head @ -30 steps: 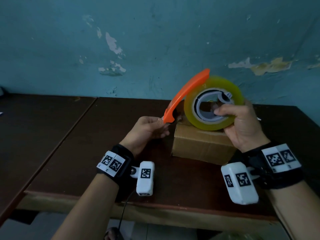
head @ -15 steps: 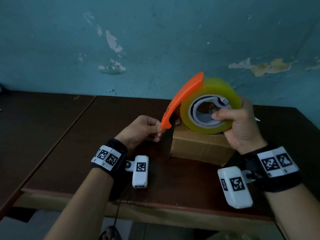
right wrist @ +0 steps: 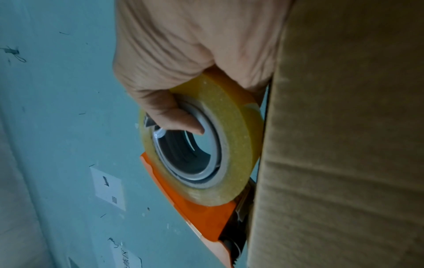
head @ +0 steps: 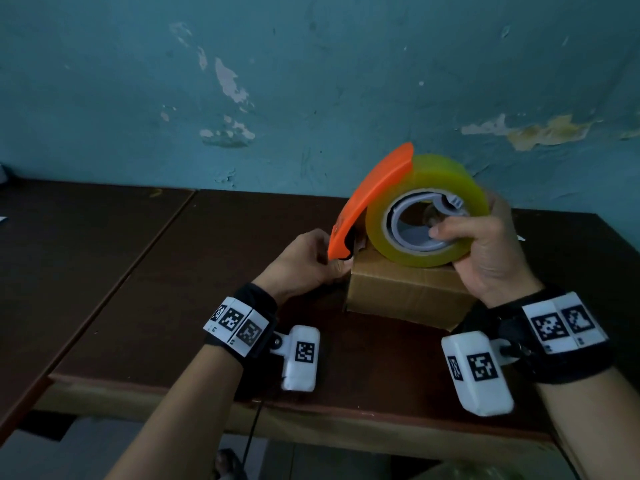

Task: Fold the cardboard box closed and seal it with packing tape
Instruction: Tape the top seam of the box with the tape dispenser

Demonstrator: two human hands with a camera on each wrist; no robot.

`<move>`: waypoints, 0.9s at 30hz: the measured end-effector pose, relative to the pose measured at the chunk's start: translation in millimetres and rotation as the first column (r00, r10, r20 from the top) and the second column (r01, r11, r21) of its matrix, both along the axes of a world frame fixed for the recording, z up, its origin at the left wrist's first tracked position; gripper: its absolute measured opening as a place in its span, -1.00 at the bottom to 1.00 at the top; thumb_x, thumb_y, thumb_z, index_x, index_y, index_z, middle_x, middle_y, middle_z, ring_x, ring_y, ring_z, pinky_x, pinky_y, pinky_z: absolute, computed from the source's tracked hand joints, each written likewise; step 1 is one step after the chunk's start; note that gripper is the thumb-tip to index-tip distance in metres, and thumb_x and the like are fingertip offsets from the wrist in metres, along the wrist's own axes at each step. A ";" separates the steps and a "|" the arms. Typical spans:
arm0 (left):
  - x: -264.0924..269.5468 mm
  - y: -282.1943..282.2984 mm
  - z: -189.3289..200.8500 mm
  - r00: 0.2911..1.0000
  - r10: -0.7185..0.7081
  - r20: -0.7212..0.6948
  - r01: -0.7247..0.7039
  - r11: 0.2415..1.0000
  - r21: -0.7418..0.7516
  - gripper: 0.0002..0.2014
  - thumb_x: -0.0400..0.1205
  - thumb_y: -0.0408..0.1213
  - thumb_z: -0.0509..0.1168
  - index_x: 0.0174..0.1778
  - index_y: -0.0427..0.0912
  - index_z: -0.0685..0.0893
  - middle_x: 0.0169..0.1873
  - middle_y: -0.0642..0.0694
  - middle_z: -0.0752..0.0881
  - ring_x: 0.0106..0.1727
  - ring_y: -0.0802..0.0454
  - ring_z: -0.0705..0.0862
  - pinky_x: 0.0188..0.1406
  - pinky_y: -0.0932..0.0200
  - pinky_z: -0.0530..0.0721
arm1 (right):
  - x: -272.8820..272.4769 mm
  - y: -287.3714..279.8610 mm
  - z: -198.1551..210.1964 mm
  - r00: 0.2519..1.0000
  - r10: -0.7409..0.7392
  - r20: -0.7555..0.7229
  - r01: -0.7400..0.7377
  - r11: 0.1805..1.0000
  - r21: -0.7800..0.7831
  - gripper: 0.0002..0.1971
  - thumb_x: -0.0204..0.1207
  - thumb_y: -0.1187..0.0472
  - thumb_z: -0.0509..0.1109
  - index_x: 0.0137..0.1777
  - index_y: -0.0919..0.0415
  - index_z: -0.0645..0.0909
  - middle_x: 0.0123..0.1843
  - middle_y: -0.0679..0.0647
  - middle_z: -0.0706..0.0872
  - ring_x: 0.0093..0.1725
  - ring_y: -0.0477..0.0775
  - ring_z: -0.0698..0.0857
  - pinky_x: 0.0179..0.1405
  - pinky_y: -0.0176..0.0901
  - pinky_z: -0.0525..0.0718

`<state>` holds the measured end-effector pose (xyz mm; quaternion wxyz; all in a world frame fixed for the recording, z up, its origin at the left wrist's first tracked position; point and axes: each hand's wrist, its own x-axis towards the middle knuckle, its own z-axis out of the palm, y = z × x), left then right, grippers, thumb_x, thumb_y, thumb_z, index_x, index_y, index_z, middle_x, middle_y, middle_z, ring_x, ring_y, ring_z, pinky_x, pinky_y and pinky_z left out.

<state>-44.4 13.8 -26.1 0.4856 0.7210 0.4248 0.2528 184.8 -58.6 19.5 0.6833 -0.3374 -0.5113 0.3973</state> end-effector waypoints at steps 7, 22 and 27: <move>-2.8 -3.9 -3.6 0.989 0.019 0.147 -0.029 0.997 0.066 -0.57 0.52 -0.48 0.57 0.24 -0.11 0.63 0.06 0.00 0.77 0.15 0.05 0.77 0.26 -0.08 0.74 | -0.5 -2.3 1.4 1.000 0.006 0.007 -0.006 1.000 -0.005 -0.57 0.24 0.70 0.26 -0.02 0.30 0.73 -0.07 0.06 0.87 0.08 0.15 0.83 0.01 -0.04 0.80; 28.1 -28.2 -16.5 0.598 0.067 0.799 0.398 0.841 -0.368 -0.49 0.15 -0.62 0.17 0.04 -0.36 0.66 -0.09 -0.24 0.74 0.00 -0.16 0.72 0.12 -0.04 0.63 | 1.1 0.8 0.8 1.000 -0.003 -0.015 0.003 1.000 -0.026 -0.59 0.15 0.64 0.28 -0.07 0.30 0.72 -0.12 0.09 0.84 0.03 0.16 0.82 -0.02 -0.02 0.79; 28.0 -29.2 -18.2 0.692 -0.099 0.716 0.367 0.901 -0.231 -0.19 0.32 -0.47 0.58 0.53 -0.31 0.47 0.30 -0.23 0.73 0.35 -0.18 0.71 0.40 -0.09 0.65 | 1.3 1.1 -0.5 1.000 -0.001 -0.004 0.001 1.000 -0.022 -0.50 0.20 0.75 0.22 -0.18 0.18 0.77 -0.16 0.04 0.83 0.00 0.13 0.80 -0.04 -0.05 0.78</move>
